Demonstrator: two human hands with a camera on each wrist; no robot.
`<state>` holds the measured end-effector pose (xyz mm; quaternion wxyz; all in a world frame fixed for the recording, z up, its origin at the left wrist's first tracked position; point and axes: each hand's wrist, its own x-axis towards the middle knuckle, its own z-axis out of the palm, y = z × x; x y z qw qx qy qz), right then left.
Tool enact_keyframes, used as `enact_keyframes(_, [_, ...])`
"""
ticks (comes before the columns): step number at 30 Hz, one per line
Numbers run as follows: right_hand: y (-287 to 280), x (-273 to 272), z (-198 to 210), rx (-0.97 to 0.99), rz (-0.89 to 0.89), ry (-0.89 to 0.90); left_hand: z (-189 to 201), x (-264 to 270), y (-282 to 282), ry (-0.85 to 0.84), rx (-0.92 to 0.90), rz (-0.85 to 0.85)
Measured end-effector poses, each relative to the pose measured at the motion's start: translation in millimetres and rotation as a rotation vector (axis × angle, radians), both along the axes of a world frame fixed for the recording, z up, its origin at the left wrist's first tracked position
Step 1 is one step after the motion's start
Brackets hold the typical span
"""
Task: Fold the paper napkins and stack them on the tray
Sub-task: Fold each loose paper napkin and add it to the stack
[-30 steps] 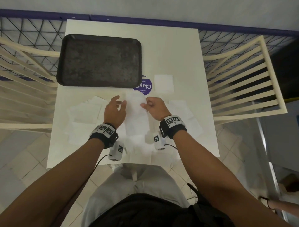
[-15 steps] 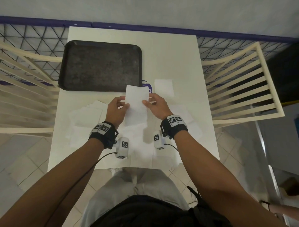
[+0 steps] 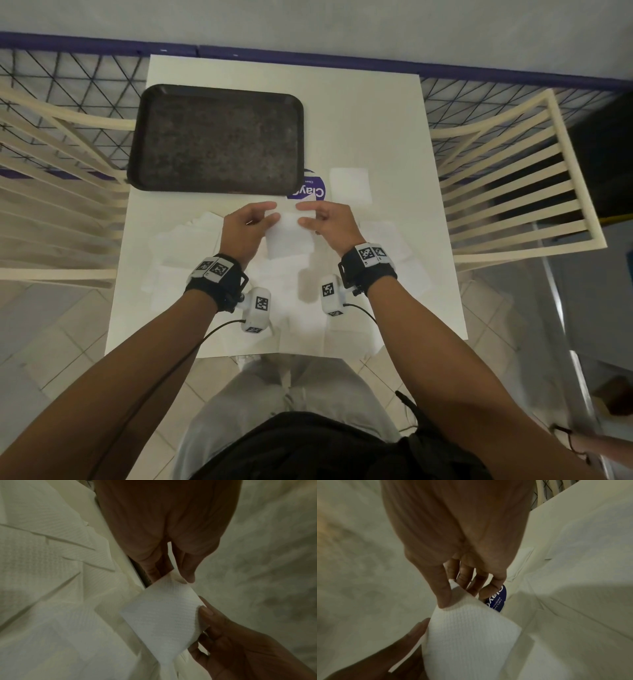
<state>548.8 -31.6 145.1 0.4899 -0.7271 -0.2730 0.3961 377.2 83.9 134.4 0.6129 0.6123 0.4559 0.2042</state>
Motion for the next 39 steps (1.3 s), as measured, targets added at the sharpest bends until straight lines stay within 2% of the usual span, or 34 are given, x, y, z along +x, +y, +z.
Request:
enact_keyframes(5, [0.5, 3.0, -2.7, -0.039, 0.011, -0.121, 1.1, -2.3, 0.9, 0.07, 0.07, -0.049])
enact_keyframes(13, [-3.5, 1.7, 0.6, -0.078, 0.03, -0.246, 4.6, -1.2, 0.1, 0.175, 0.332, -0.124])
enact_keyframes(18, [-5.9, 3.6, -1.2, -0.113, 0.057, -0.386, 2.9, 0.6, -2.0, 0.239, 0.457, -0.123])
enact_keyframes(22, [-1.4, -5.3, 9.9, -0.151, 0.127, -0.496, 3.5, 0.4, -5.7, 0.209, 0.541, -0.178])
enact_keyframes(25, [6.5, -13.2, 21.0, -0.172, 0.185, -0.595, 7.0, 1.1, -10.2, 0.181, 0.521, -0.203])
enact_keyframes(32, [6.3, -12.9, 28.2, -0.204, 0.175, -0.525, 16.0, -4.6, -10.0, 0.164, 0.485, -0.163])
enact_keyframes(34, [3.9, -5.2, 26.5, -0.213, 0.137, -0.466, 16.2, -7.0, -7.8, 0.163, 0.465, -0.139])
enact_keyframes(37, [-1.7, 1.4, 25.2, -0.123, 0.069, -0.318, 17.5, -9.4, -7.9, 0.15, 0.409, -0.094])
enact_keyframes(39, [-3.5, 0.5, 28.1, -0.105, 0.046, -0.294, 17.6, -8.6, -9.7, 0.139, 0.376, -0.083])
